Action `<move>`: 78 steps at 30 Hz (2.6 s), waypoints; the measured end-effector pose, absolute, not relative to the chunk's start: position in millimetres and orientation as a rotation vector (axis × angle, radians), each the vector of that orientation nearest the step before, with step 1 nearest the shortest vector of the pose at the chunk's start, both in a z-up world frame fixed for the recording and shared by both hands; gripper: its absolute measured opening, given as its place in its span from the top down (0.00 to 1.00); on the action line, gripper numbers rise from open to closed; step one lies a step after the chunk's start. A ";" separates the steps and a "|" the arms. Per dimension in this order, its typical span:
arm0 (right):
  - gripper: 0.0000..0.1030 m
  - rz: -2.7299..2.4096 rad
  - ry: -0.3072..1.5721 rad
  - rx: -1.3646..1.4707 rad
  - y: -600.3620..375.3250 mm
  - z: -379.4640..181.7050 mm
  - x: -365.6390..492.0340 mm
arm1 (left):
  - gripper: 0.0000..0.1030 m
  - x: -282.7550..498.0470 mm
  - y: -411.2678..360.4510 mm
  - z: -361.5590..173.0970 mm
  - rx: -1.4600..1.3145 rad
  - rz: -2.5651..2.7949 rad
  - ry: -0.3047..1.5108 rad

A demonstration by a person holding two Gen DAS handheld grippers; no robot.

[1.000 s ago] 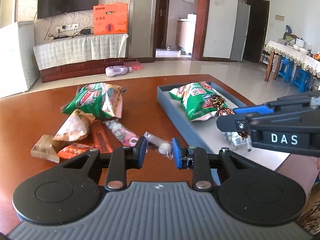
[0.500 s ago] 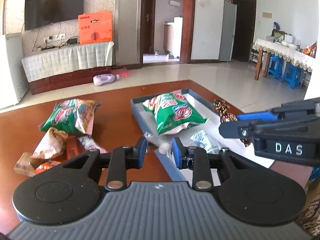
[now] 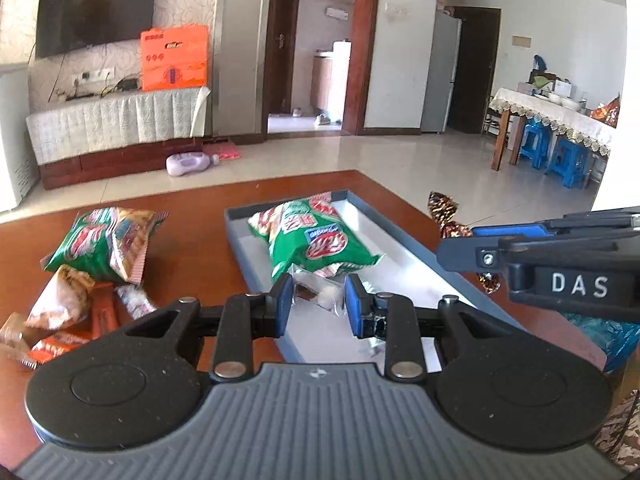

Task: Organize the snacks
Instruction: 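Carry both candies over the tray and lower them inside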

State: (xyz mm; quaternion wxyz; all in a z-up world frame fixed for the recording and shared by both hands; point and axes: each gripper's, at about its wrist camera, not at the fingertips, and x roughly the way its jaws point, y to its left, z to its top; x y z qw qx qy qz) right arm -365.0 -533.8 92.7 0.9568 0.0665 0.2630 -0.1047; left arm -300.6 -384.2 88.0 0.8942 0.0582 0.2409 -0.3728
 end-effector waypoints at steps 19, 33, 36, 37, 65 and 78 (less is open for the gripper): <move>0.75 -0.239 0.536 0.147 -549.6 89.2 -364.7 | 0.68 -252.0 -458.1 67.4 0.128 -0.825 0.533; 0.75 -0.220 0.576 0.156 -550.2 83.1 -351.7 | 0.63 -217.0 -491.4 56.4 0.133 -0.815 0.624; 0.75 -0.221 0.586 0.152 -548.9 80.3 -349.6 | 0.62 -217.4 -493.9 56.1 0.147 -0.811 0.612; 0.75 -0.220 0.588 0.155 -549.0 79.7 -348.7 | 0.60 -217.3 -494.1 55.8 0.146 -0.811 0.611; 0.75 -0.183 0.673 0.149 -535.1 57.3 -312.9 | 0.32 -250.8 -435.9 87.8 0.173 -0.800 0.487; 0.75 -0.153 0.677 0.158 -521.3 55.6 -310.7 | 0.32 -272.1 -391.2 102.4 0.183 -0.715 0.497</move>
